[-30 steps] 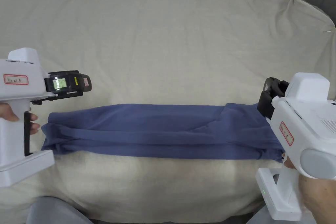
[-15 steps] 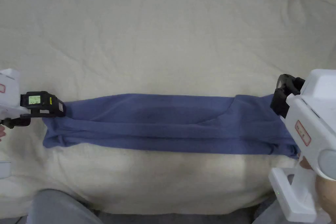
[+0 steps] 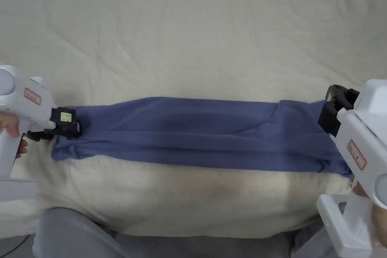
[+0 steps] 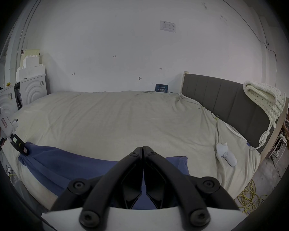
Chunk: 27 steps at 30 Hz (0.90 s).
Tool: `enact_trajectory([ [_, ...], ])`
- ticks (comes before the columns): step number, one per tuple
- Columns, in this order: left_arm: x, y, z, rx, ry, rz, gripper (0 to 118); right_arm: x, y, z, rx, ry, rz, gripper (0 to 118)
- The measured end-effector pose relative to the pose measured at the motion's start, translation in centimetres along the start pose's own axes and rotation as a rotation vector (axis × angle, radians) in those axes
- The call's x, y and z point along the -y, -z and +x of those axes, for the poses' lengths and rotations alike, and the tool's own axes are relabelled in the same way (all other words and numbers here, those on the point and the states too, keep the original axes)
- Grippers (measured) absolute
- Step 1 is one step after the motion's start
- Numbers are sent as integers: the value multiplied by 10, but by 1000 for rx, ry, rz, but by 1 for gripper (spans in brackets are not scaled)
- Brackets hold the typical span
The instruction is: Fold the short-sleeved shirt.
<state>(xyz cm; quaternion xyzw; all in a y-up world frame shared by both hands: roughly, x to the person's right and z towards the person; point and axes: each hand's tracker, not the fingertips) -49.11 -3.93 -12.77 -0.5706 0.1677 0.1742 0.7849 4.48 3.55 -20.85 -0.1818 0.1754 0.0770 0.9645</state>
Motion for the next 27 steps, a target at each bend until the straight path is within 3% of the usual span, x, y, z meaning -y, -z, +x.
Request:
enact_trajectory([
  [2,-1,-1,11,10,9,-4,27,1,0,1,-3,-7,-1,0],
  [4,6,-4,32,-29,42,-4,19,1,-3,-2,-5,-10,0,0],
  [5,8,-3,38,-54,59,-1,9,1,-3,-2,-5,-7,-1,0],
  [10,17,-17,66,-87,82,-3,7,3,-6,0,-13,3,-1,0],
  [18,7,-68,40,94,-100,104,7,-9,-14,7,-18,20,38,0],
  [27,-4,-127,82,211,2,192,7,-12,-19,20,-11,57,74,0],
])
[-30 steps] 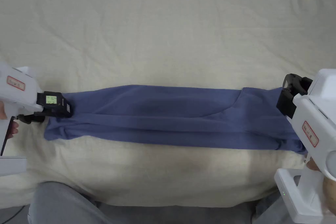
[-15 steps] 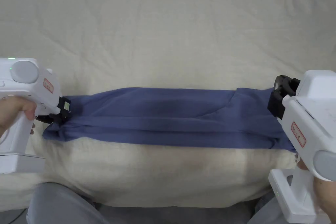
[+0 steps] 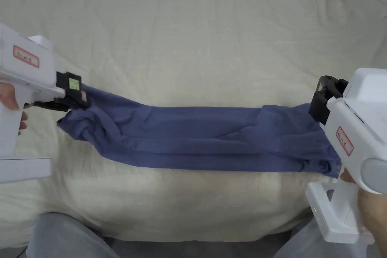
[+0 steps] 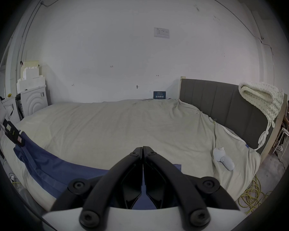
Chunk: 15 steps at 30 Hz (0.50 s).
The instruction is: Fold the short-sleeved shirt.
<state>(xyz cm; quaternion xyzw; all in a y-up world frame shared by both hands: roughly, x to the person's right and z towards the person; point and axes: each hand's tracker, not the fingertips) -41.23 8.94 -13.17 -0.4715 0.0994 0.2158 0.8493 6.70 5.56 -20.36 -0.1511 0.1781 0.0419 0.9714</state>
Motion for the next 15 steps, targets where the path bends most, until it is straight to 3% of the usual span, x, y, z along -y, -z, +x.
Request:
enact_trajectory([
  [9,4,34,113,162,124,-57,7,3,-7,27,30,4,15,0],
  [15,11,88,155,217,150,-115,7,7,-7,48,63,18,11,0],
])
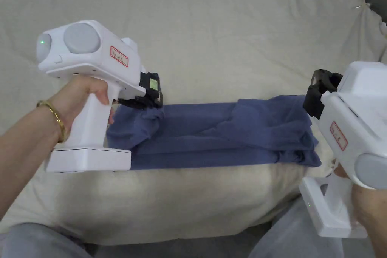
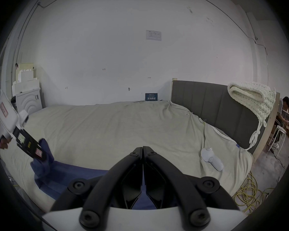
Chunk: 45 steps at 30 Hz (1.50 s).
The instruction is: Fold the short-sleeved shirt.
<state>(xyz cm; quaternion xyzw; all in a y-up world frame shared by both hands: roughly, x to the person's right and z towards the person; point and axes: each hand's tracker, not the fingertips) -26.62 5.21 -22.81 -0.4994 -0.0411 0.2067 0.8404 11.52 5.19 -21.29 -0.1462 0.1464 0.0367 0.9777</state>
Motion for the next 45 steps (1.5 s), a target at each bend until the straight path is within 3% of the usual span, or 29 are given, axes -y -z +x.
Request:
enact_trajectory([
  [10,10,84,28,-27,-27,-95,8,3,-9,-7,26,-3,-20,0],
  [13,15,91,34,-35,-33,-101,18,5,-11,-7,29,4,-24,0],
  [15,16,93,37,-30,-28,-101,49,6,-10,-9,28,0,-26,0],
  [17,15,92,38,-11,-28,-97,92,6,-10,-9,29,-3,-29,0],
  [18,14,88,42,-10,-24,-95,105,8,-8,-5,28,-3,-31,0],
  [19,13,83,45,-7,-8,-87,111,8,-8,-5,29,-2,-30,0],
  [23,3,46,50,16,74,13,112,7,-9,-4,28,-2,-22,0],
  [26,-10,26,34,30,61,68,112,2,-12,-7,27,-2,-9,0],
  [30,-10,4,16,-43,48,187,106,-3,-15,-9,29,10,7,0],
  [31,-7,1,13,-85,64,218,94,-4,-16,-9,28,12,10,0],
  [35,18,4,4,-241,94,338,21,-6,-18,-10,23,6,18,0],
  [37,41,12,6,-269,107,401,2,-6,-19,-11,21,3,16,0],
  [42,79,40,7,-375,122,528,0,-1,-16,-13,21,24,-14,0],
  [45,92,63,11,-393,113,515,0,2,-16,-12,21,19,-26,0],
])
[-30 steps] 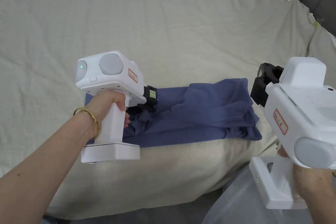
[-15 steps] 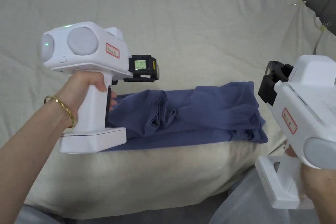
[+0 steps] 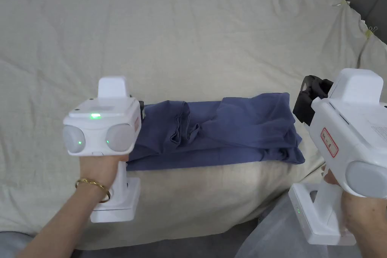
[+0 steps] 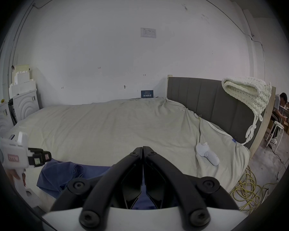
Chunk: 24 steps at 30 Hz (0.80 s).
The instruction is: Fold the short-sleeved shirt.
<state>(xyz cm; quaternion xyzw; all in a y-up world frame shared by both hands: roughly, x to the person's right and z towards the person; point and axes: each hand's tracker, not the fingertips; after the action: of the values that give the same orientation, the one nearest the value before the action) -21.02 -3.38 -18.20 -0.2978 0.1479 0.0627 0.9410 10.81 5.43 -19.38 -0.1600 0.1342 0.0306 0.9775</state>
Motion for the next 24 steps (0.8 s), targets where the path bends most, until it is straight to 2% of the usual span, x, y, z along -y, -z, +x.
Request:
enact_trajectory([
  [5,25,8,21,19,-43,-52,0,1,0,5,10,-4,-11,0],
  [11,43,15,55,39,5,-56,0,2,-2,11,24,-5,-18,0],
  [15,46,14,73,36,98,-40,0,4,-2,15,30,-2,-27,0],
  [24,46,-4,86,87,84,-43,0,7,-3,18,37,2,-35,0],
])
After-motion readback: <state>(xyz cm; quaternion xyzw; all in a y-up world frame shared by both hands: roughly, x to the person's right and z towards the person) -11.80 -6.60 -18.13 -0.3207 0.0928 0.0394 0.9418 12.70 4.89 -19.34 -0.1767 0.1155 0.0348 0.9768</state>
